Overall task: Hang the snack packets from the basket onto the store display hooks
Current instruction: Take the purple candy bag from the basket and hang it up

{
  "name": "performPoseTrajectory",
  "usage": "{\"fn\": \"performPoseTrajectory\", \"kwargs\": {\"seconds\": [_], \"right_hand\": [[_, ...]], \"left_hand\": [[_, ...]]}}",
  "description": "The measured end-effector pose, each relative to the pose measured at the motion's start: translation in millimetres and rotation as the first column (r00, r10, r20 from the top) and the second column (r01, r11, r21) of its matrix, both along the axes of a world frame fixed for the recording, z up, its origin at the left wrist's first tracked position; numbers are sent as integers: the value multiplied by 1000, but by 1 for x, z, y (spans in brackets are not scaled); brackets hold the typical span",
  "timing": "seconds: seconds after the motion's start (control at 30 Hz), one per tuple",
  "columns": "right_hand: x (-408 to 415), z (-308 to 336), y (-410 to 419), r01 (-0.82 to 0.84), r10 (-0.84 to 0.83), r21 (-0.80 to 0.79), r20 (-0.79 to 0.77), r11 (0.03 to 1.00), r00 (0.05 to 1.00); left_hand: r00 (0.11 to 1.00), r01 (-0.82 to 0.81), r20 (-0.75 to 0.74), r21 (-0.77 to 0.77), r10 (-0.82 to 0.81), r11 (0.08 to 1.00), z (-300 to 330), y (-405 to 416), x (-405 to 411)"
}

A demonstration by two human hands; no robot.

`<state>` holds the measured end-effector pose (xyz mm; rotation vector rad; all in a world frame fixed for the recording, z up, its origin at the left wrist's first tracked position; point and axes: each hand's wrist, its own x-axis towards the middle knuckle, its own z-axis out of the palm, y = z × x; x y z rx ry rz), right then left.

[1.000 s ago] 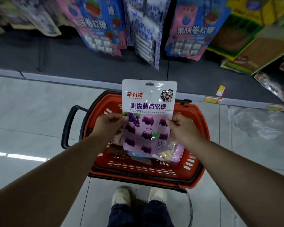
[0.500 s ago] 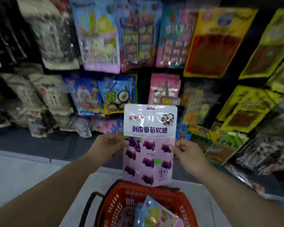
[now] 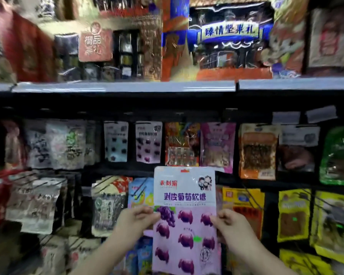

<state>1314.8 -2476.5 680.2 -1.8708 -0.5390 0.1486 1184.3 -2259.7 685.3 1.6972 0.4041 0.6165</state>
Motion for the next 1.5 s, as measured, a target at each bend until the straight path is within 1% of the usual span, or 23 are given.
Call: {"fn": "performPoseTrajectory", "kwargs": {"seconds": [0.07, 0.13, 0.2, 0.37, 0.47, 0.67, 0.83, 0.93, 1.1, 1.23, 1.33, 1.5], "right_hand": [[-6, 27, 4, -9, 8, 15, 36, 1000, 999], [-13, 49, 9, -23, 20, 72, 44, 997, 999], [-18, 64, 12, -29, 21, 94, 87, 995, 996], [-15, 89, 20, -52, 38, 81, 168, 995, 985], [-4, 105, 24, -85, 62, 121, 184, 989, 981], [31, 124, 33, -140, 115, 112, 203, 984, 972], [53, 124, 55, -151, 130, 67, 250, 986, 959], [58, 120, 77, -176, 161, 46, 231, 983, 960], [59, 115, 125, -159, 151, 17, 226, 987, 962], [59, 116, 177, -178, 173, 2, 211, 984, 962], [63, 118, 219, -144, 139, 6, 223, 990, 965], [68, 116, 284, -74, 67, 29, 209, 997, 976]], "left_hand": [[1000, -17, 27, 54, 15, 998, 26, 4, -5], [998, -45, 57, 130, 38, 991, 46, 8, -11], [995, -66, 87, 176, 51, 982, 63, 12, -15], [990, -79, 131, 217, 51, 973, 93, 15, -18], [990, -83, 131, 259, 50, 962, 106, 18, -12], [991, -105, 109, 271, 78, 957, 124, 24, 13], [991, -131, 69, 264, 117, 955, 117, 38, 23], [987, -163, 60, 247, 152, 955, 112, 52, 24], [983, -184, 35, 234, 181, 955, 106, 94, 29], [982, -188, 32, 224, 186, 956, 109, 142, 34], [977, -211, 39, 252, 208, 944, 115, 184, 41], [982, -189, 50, 253, 182, 949, 122, 251, 58]]}}
